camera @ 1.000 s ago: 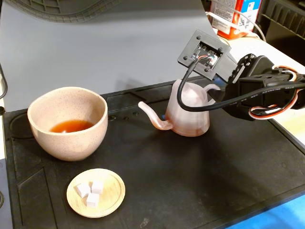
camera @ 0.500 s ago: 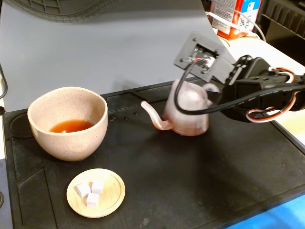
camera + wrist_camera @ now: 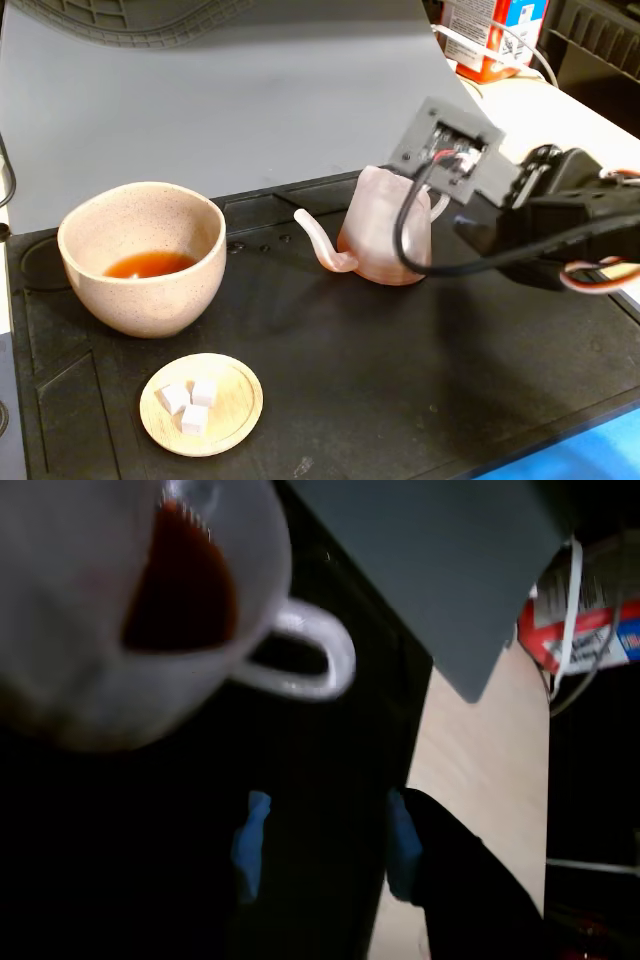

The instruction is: Pick up a kettle and pour liquid into a cup.

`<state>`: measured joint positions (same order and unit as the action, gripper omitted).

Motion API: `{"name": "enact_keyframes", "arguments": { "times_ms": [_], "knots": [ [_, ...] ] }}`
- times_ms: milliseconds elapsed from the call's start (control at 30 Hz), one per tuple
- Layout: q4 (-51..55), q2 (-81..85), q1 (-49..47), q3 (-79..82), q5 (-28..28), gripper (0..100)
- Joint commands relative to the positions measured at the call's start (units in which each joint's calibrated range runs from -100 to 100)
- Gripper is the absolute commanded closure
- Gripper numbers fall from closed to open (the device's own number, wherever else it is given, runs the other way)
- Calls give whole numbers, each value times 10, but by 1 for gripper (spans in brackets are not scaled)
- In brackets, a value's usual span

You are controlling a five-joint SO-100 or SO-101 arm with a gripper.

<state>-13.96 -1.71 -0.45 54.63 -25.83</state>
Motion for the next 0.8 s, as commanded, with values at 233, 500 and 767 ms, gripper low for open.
{"name": "enact_keyframes", "arguments": {
  "times_ms": [233, 500, 767],
  "knots": [
    [-6, 459, 2, 312, -199, 99],
    [-3, 677, 7, 447, -299, 99],
    [282, 880, 3, 453, -312, 99]
  ]
}}
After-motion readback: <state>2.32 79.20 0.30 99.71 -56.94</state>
